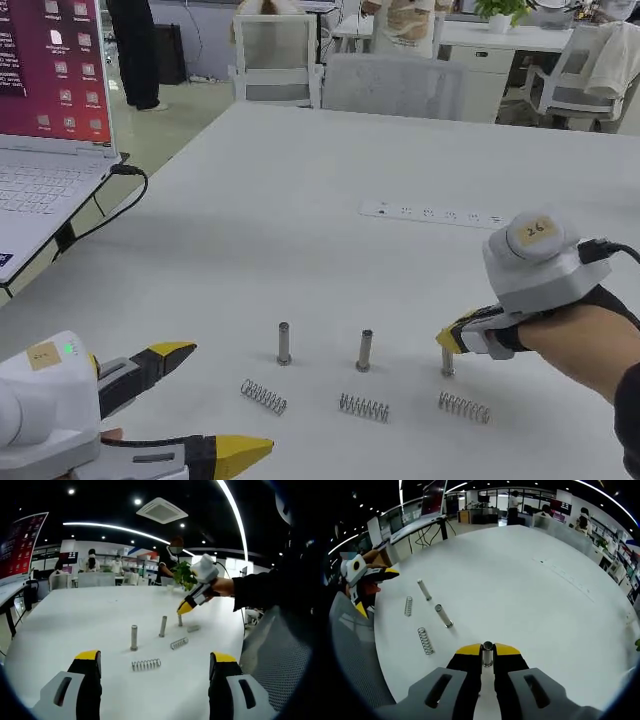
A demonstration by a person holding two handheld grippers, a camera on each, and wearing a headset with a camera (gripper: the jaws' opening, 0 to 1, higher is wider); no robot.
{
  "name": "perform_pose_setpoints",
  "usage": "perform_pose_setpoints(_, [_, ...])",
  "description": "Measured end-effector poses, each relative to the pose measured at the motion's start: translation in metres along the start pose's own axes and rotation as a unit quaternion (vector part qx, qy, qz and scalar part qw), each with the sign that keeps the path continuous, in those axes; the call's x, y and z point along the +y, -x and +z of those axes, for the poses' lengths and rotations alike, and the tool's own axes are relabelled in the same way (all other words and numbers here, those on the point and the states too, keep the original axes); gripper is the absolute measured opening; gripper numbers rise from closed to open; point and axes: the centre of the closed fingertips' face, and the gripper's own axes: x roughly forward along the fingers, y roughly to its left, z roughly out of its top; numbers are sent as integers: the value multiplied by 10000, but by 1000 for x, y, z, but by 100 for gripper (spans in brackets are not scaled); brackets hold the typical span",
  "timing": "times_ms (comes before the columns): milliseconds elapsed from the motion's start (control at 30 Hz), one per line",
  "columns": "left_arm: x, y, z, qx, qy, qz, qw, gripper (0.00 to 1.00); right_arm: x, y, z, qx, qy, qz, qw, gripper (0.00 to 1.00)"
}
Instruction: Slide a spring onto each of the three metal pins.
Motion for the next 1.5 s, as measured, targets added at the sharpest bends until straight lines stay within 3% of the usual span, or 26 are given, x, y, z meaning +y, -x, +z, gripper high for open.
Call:
perform_pose_setpoints(267, [-2,-1,0,26,-11,-8,10000,86,1,5,-4,-34,150,21,9999,6])
perform_pose_setpoints(1133, [-3,1,1,56,-49,-35,10000,86,0,13,-10,-73,128,40,9999,11])
perform_pose_setpoints(1500, [-4,0,1,59,-53,-69,9999,86,-1,24,-32,63,197,11,9998,12])
